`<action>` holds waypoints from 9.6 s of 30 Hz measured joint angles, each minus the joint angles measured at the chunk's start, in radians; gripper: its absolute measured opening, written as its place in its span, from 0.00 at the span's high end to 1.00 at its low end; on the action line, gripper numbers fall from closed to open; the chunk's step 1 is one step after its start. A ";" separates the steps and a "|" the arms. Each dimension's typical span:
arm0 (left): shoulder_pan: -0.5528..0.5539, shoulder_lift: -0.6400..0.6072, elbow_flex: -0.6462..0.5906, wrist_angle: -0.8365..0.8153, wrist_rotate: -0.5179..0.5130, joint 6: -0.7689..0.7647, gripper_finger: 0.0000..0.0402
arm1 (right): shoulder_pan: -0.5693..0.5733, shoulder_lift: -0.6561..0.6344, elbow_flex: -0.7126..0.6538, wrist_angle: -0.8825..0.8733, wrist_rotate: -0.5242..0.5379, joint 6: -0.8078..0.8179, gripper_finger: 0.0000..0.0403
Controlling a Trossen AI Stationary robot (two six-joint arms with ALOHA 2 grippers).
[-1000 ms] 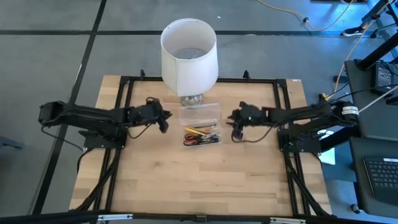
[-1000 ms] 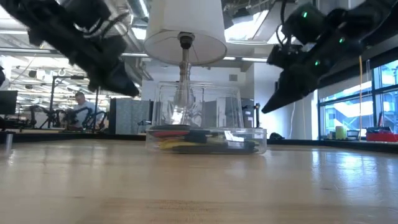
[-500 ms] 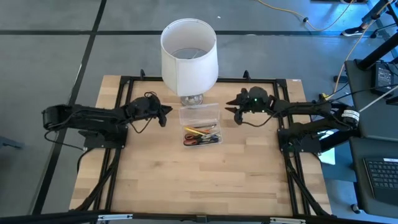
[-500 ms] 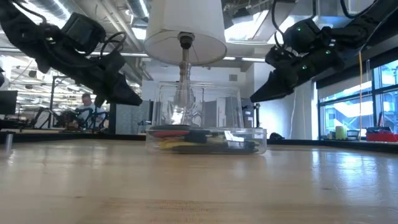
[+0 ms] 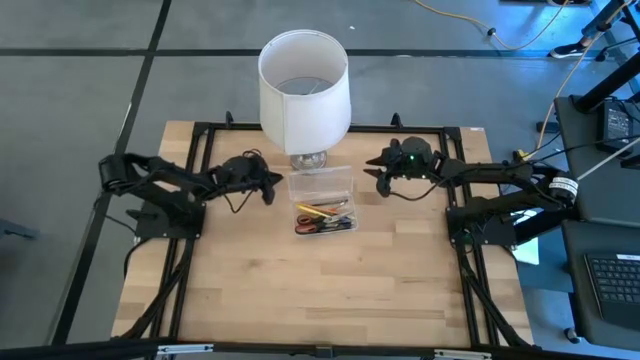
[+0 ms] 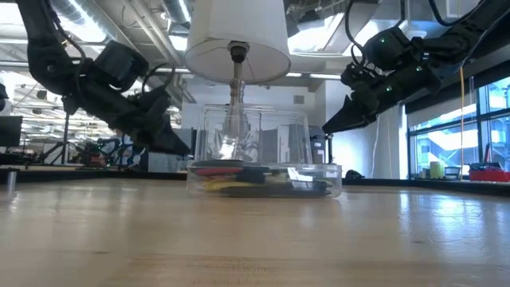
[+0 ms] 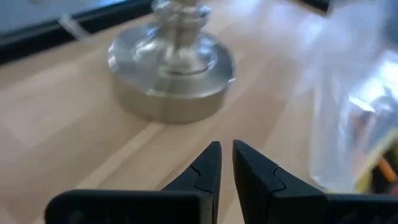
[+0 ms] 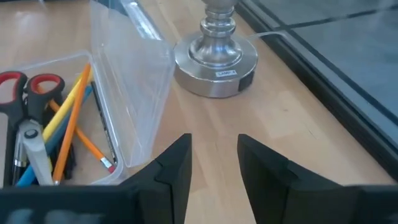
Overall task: Pick & place school supplies into a supply box
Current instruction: Close the transparent supply box
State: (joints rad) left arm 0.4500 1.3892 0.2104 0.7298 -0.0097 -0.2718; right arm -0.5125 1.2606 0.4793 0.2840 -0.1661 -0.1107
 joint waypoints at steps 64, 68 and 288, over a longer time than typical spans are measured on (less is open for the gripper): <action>-0.037 0.075 0.135 0.136 0.373 -0.024 0.92 | 0.027 0.217 0.048 0.313 -0.349 -0.050 0.67; -0.058 0.049 0.135 0.136 0.398 -0.032 0.92 | 0.027 0.217 0.048 0.277 -0.431 -0.048 0.67; -0.460 0.257 0.481 -0.523 -0.060 0.049 0.82 | 0.728 0.185 0.318 -0.105 0.101 0.004 0.67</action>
State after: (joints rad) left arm -0.0105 1.6466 0.6918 0.2070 -0.0695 -0.2233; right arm 0.2152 1.4456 0.7975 0.1787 -0.0651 -0.1068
